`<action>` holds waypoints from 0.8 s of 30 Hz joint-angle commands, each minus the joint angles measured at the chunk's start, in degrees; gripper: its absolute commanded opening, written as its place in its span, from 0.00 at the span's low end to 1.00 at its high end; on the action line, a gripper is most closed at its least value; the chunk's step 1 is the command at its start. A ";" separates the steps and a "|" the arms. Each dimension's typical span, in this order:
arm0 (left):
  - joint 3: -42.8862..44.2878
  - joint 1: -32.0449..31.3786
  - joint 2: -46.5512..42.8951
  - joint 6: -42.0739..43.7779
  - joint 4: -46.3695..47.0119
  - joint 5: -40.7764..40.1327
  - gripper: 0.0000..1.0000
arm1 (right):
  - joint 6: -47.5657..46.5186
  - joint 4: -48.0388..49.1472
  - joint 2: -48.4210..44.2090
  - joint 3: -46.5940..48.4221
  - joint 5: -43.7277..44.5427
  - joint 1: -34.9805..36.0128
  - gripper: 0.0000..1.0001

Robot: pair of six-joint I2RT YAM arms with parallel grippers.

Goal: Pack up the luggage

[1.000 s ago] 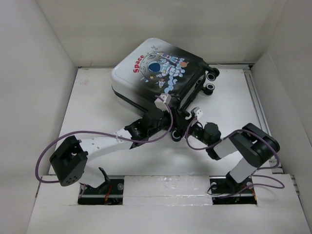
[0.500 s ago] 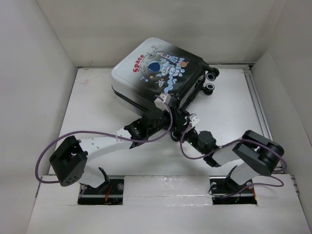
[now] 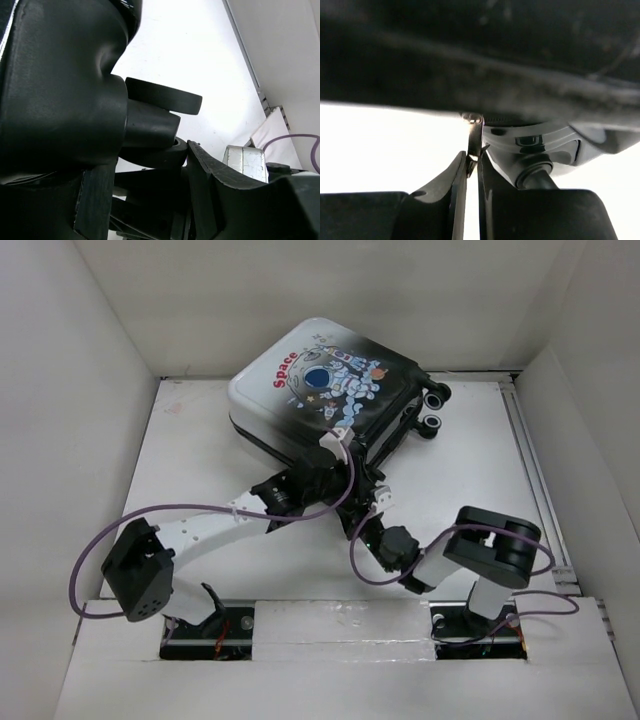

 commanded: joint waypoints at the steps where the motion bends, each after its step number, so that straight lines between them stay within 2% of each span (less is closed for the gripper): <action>1: 10.48 -1.99 2.16 -7.59 24.62 13.61 0.00 | -5.97 21.93 5.88 9.82 -16.87 6.62 0.00; 6: 10.66 -1.99 3.31 -10.06 27.26 16.44 0.00 | -5.97 21.93 8.44 15.28 -11.85 7.76 0.00; 9: 9.95 -1.99 3.31 -9.19 27.26 15.13 0.00 | -6.50 21.93 6.60 12.58 -7.90 9.87 0.25; 10: 9.95 -1.99 2.79 -8.32 27.26 14.60 0.02 | -6.50 21.93 5.37 11.26 -7.02 10.40 0.42; 12: 9.95 -1.99 0.86 -5.95 23.67 10.93 0.22 | -5.98 21.93 3.96 6.44 -4.75 12.06 0.51; 13: 9.95 -1.99 -0.02 -3.24 22.70 9.51 0.47 | -5.97 21.93 3.35 4.76 -3.24 12.86 0.58; 14: 9.95 -1.99 -2.29 -1.64 21.56 7.58 0.58 | -5.45 21.93 1.69 3.09 -2.36 13.56 0.64; 15: 9.95 -1.99 -3.62 -0.15 18.85 3.04 0.68 | -5.45 21.93 0.89 0.46 -1.65 14.61 0.77; 17: 8.29 -1.99 -6.52 2.75 16.63 -1.81 0.87 | -5.45 21.93 -1.39 -1.84 -0.60 15.32 0.93; 18: 7.50 -1.99 -9.75 5.03 14.36 -7.76 0.90 | -5.45 21.93 -2.45 -2.98 0.80 16.02 0.96; 21: 2.08 -1.99 -15.39 7.24 11.36 -16.31 1.00 | -4.31 19.66 -8.40 -7.03 4.14 17.51 0.98; 23: -1.63 -1.99 -21.10 7.25 8.98 -24.05 1.00 | -3.61 9.76 -13.51 -7.74 5.90 18.05 0.98; 24: -5.74 -1.99 -22.77 7.77 8.28 -26.16 1.00 | -2.38 3.80 -19.80 -6.96 5.91 18.05 0.96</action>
